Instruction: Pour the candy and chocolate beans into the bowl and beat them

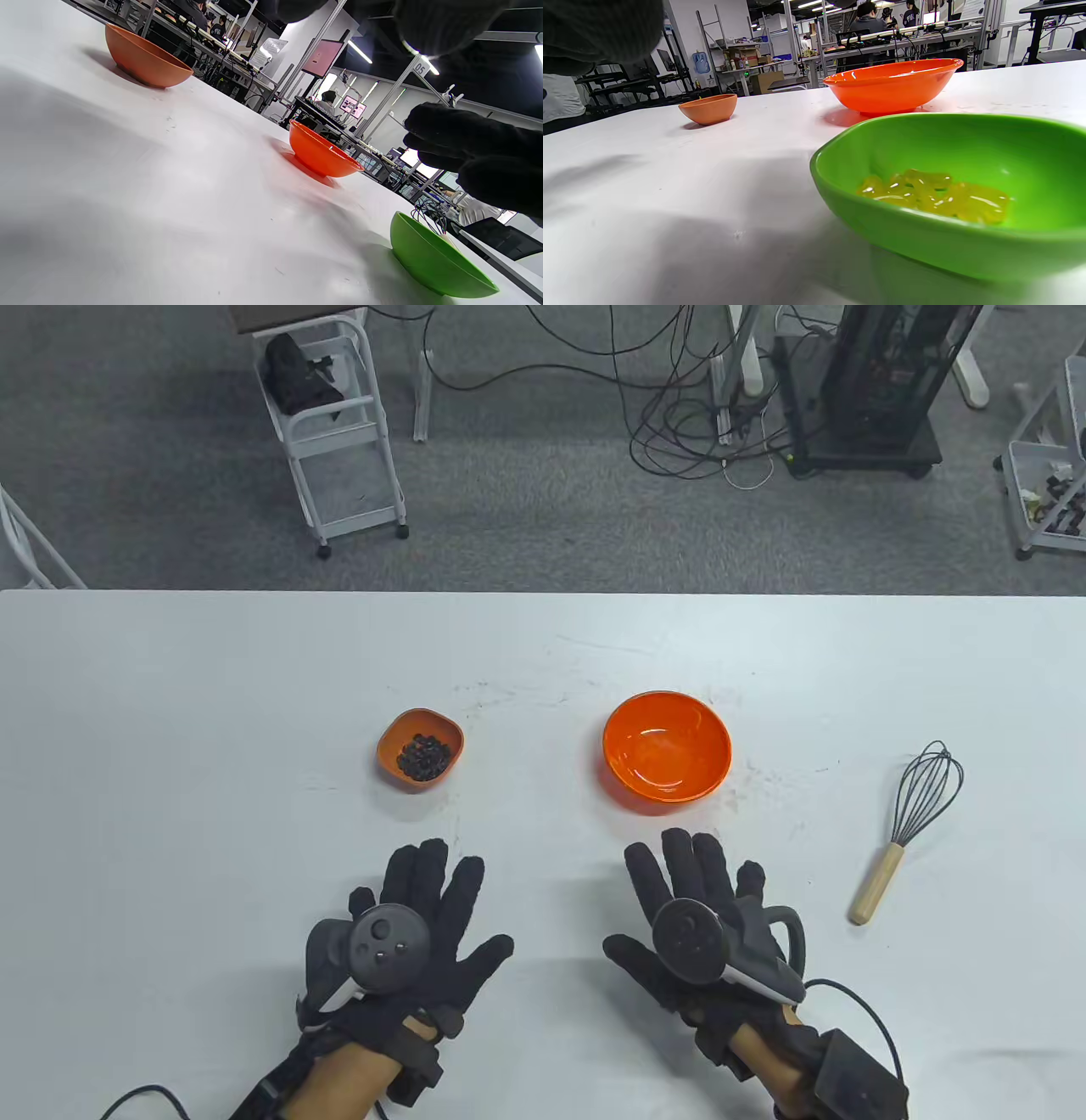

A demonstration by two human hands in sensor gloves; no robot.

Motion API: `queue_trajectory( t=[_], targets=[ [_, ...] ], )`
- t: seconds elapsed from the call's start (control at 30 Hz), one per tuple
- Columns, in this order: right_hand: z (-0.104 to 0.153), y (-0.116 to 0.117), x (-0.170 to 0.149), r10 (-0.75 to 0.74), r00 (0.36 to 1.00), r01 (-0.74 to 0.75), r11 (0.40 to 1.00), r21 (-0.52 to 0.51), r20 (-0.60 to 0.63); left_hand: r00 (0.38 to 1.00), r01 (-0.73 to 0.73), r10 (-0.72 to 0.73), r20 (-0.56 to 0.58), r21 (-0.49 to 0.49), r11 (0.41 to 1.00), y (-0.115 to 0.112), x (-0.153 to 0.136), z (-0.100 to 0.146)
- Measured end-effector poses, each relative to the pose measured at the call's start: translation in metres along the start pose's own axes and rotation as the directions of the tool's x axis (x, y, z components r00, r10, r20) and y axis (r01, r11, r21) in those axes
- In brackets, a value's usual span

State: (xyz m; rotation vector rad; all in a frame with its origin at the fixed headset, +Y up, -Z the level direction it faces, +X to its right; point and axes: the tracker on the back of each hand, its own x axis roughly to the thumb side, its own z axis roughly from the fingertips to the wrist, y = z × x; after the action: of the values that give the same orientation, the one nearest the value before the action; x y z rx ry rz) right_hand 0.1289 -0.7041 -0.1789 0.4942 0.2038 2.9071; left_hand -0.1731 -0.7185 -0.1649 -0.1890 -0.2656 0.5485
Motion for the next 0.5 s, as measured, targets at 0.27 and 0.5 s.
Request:
queue_trajectory(
  t=[0.27, 0.5],
  targets=[
    [-0.0010, -0.0008, -0.0016, -0.003, 1.000, 0.003, 1.000, -0.008, -0.008, 1.000, -0.007, 0.007, 0.008, 0.005, 1.000, 0.0017, 0.0008, 0.0003],
    [-0.0034, -0.0015, -0.0052, -0.002, 1.000, 0.002, 1.000, -0.011, -0.026, 1.000, -0.006, 0.006, 0.017, 0.007, 1.000, 0.0014, 0.0019, 0.0016]
  ],
)
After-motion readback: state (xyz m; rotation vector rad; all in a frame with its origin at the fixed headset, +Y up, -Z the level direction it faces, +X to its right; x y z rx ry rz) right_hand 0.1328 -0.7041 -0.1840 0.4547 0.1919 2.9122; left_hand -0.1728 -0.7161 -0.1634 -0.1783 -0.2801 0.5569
